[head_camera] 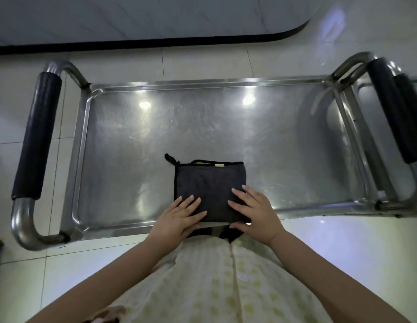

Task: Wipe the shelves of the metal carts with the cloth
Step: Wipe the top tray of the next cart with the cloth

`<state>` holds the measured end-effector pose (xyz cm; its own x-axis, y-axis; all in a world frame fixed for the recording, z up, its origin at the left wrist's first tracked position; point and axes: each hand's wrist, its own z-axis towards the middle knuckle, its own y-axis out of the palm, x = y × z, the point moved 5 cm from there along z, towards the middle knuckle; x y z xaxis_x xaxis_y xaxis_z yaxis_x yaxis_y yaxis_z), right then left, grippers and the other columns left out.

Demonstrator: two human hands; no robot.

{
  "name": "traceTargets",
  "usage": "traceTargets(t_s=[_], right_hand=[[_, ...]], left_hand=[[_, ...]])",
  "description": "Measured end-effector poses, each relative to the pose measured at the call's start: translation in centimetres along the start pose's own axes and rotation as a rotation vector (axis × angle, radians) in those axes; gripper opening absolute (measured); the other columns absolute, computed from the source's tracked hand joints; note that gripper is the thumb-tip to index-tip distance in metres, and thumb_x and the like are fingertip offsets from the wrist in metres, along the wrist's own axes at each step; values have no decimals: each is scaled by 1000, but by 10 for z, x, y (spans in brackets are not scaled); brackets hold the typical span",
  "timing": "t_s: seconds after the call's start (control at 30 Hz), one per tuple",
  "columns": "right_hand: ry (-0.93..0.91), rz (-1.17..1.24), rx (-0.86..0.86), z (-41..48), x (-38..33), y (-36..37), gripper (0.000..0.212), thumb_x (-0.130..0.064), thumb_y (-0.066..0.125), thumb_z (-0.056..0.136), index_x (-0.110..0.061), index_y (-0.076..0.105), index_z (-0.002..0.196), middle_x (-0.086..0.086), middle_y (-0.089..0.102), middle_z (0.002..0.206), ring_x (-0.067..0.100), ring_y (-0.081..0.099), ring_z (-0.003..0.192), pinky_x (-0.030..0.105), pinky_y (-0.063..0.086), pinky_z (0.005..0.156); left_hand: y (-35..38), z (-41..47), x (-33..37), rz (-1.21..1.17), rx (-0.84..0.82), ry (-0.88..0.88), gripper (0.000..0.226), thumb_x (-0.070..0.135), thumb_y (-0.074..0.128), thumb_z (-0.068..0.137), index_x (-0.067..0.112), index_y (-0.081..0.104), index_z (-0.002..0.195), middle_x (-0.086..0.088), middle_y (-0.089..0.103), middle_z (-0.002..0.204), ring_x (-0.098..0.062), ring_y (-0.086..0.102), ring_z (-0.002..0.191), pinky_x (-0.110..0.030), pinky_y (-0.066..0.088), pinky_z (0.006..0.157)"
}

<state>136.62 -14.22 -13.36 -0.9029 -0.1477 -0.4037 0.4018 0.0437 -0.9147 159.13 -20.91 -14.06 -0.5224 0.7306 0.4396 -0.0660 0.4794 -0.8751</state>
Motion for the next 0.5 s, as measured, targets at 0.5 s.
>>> traceTargets(t_s=[0.5], right_hand=[[36, 103, -117, 12, -4, -74, 13, -25, 59, 95, -14, 61, 101, 4, 65, 99, 24, 58, 89, 36, 43, 77]], left_hand=[[-36, 7, 79, -3, 370, -464, 56, -15, 62, 72, 16, 64, 119, -6, 68, 106, -33, 66, 89, -36, 53, 79]])
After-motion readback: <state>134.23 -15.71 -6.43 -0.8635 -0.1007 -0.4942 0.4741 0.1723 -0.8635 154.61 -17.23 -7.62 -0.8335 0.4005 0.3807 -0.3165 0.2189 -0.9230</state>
